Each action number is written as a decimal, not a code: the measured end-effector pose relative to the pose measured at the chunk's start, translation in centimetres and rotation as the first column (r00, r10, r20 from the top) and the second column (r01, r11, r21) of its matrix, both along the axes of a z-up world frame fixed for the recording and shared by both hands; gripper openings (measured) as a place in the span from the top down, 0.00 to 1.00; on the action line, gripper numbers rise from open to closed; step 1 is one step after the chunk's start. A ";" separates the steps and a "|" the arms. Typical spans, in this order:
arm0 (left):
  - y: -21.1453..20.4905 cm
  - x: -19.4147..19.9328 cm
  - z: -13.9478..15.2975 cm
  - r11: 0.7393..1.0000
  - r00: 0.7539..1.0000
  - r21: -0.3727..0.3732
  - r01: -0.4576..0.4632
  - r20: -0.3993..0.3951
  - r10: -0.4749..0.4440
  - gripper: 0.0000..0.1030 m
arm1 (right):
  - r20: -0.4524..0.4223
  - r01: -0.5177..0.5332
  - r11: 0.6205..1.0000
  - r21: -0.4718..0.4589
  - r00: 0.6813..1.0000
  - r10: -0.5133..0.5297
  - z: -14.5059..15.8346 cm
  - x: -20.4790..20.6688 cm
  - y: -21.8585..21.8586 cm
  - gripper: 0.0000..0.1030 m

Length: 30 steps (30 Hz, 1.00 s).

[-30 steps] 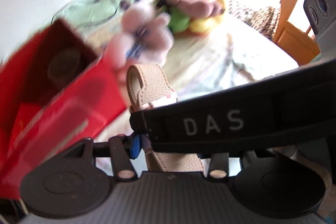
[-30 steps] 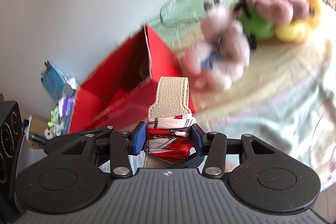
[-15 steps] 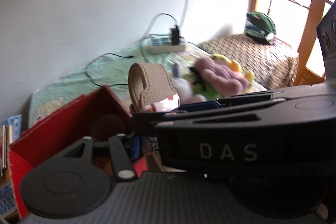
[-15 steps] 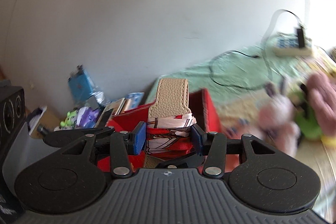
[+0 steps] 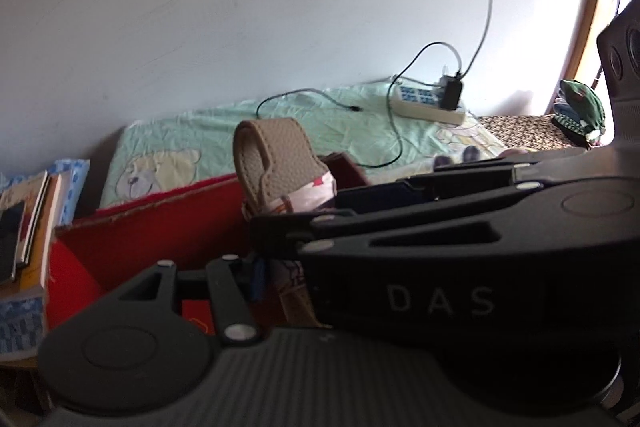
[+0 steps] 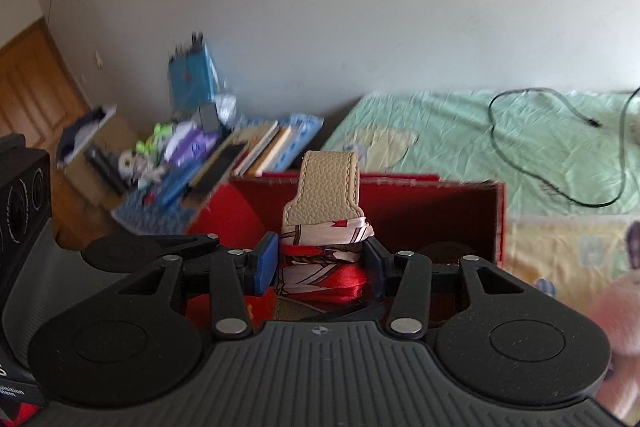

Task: Organize objects
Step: 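Lower the beige sandal into the red box beside the tape roll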

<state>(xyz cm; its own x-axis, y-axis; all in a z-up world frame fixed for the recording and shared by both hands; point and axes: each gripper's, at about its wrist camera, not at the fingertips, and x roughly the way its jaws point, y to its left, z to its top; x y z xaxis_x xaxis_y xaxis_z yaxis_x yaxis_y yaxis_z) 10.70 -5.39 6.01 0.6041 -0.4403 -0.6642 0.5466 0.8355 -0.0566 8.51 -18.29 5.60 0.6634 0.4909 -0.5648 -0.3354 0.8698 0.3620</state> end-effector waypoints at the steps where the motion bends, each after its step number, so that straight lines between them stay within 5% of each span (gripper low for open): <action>1: 0.2 0.5 -0.6 1.000 1.000 -0.001 -0.010 -0.016 0.010 0.57 | -0.016 -0.014 1.000 -0.007 1.000 0.014 -0.5 0.4 0.1 0.52; 17: 0.4 5.0 -6.1 0.998 0.972 0.040 -0.058 -0.225 0.066 0.51 | -0.185 -0.075 0.995 -0.068 0.981 0.061 -4.1 4.5 0.8 0.53; 25: 1.9 5.3 -6.7 0.993 0.960 0.054 -0.104 -0.257 0.115 0.29 | -0.163 -0.066 0.977 -0.205 0.986 0.032 -4.2 4.2 2.4 0.65; 30: 2.4 5.4 -6.9 0.992 0.959 0.065 -0.112 -0.256 0.125 0.28 | -0.194 -0.004 0.993 -0.118 0.981 -0.019 -4.5 4.8 0.7 0.67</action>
